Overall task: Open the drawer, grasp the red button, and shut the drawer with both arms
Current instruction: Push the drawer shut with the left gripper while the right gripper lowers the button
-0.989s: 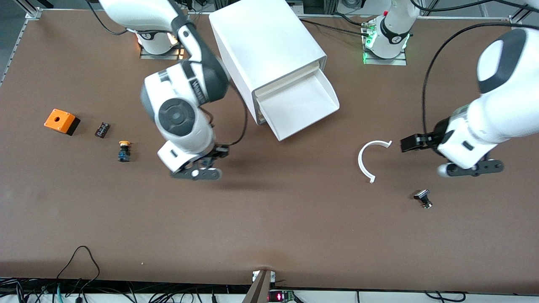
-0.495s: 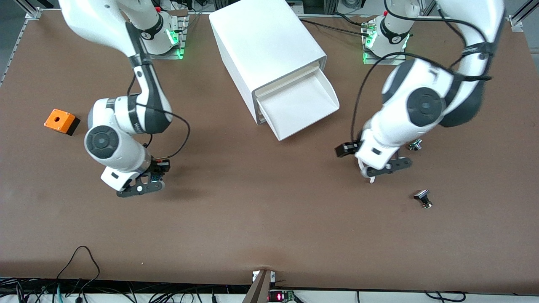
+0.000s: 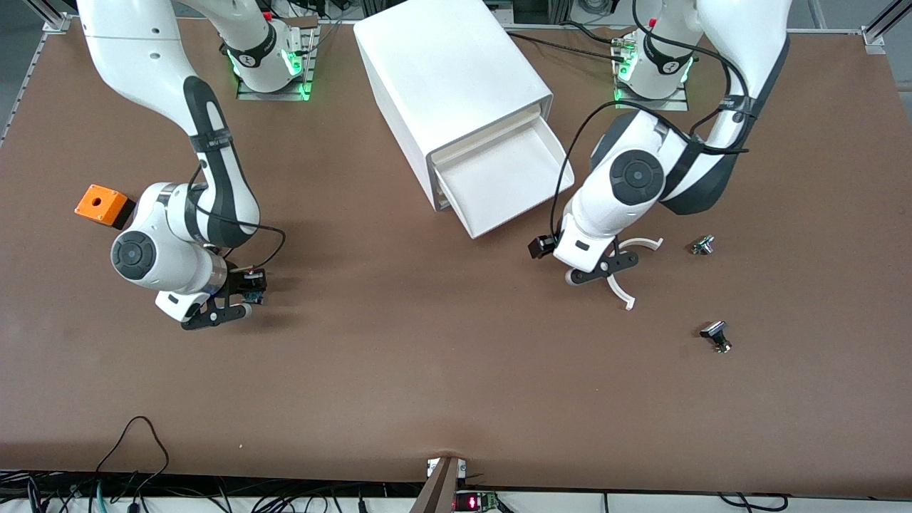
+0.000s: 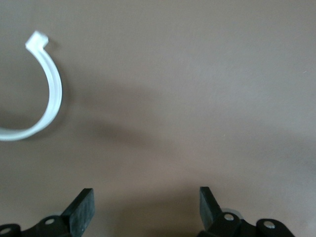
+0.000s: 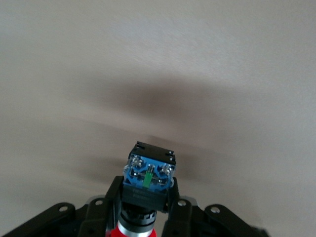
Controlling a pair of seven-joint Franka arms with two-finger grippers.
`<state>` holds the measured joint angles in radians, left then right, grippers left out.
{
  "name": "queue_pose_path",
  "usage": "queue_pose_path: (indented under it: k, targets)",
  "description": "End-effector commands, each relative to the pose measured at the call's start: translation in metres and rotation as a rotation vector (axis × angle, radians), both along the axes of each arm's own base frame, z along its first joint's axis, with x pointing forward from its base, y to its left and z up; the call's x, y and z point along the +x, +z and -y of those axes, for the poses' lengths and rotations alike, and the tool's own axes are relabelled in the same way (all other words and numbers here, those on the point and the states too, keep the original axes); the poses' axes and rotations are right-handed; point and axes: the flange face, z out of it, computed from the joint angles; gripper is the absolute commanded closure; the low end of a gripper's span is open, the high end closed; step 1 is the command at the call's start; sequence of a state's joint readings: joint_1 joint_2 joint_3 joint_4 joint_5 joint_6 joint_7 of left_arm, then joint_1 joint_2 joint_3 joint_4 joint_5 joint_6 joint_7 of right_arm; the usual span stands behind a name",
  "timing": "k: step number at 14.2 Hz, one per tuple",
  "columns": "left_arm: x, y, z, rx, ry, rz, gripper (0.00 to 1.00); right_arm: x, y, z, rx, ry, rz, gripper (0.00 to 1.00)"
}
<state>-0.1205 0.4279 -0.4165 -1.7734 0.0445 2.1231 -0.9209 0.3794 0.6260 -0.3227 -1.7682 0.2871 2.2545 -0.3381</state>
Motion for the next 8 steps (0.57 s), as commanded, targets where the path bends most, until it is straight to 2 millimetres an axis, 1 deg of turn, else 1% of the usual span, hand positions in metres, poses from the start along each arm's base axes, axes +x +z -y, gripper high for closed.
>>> queue_pose_path:
  k: [1,2,3,4,5,6,7,8]
  targets:
    - [-0.031,-0.014,0.019,0.020,0.060,0.017,0.08,-0.001,-0.010,0.008,0.021,0.016,0.014,0.86]
    - [-0.035,-0.021,0.021,0.010,0.088,0.029,0.08,-0.001,-0.011,0.009,0.020,0.016,0.012,0.64]
    - [-0.042,-0.027,0.026,0.007,0.107,0.028,0.08,-0.001,-0.008,0.008,0.022,0.014,0.013,0.36]
    - [-0.050,-0.031,0.034,0.009,0.129,0.020,0.08,0.001,-0.002,0.006,0.025,0.013,0.020,0.01]
    - [-0.057,-0.035,0.038,0.017,0.159,0.006,0.08,0.003,0.009,0.005,0.032,0.018,0.036,0.00]
    - [-0.067,-0.038,0.046,0.022,0.182,-0.006,0.08,0.005,0.022,0.005,0.039,0.022,0.055,0.00]
    - [-0.073,-0.039,0.052,0.024,0.199,-0.016,0.07,0.008,0.038,0.004,0.047,0.025,0.078,0.00]
    - [-0.086,-0.041,0.063,0.025,0.199,-0.030,0.07,0.009,0.055,0.003,0.056,0.025,0.102,0.00]
